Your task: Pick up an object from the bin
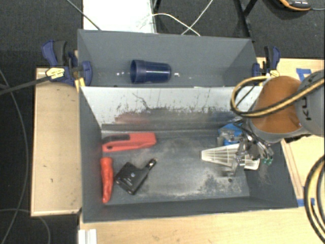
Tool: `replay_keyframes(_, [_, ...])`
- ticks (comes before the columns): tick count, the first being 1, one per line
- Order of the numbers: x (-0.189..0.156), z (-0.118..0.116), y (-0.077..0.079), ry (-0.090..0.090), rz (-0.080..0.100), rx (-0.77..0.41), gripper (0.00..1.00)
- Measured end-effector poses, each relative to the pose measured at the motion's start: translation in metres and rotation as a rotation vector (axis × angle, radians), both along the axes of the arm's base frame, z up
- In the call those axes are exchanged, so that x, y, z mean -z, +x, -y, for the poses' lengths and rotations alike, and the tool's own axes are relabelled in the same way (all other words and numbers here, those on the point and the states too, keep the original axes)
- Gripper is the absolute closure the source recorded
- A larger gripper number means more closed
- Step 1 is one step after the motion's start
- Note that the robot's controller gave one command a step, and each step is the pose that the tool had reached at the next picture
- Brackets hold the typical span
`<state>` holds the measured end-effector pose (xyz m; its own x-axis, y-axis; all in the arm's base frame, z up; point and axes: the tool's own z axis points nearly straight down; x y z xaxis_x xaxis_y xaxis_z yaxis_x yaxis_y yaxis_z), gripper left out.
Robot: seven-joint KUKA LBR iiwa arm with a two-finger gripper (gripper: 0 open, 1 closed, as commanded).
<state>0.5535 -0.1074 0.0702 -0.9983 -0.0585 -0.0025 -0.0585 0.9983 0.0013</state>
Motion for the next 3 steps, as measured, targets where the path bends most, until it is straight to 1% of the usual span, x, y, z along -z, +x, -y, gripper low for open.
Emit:
replay_keyframes(1, [-0.0005, 0.001, 0.0065, 0.001, 0.014, 0.004, 0.0])
replay_keyframes(2, [-0.0008, -0.0002, 0.0017, 0.0, 0.004, -0.003, 0.0])
replay_keyframes(3, [-0.0011, -0.0001, 0.0062, 0.002, 0.013, -0.003, 0.0])
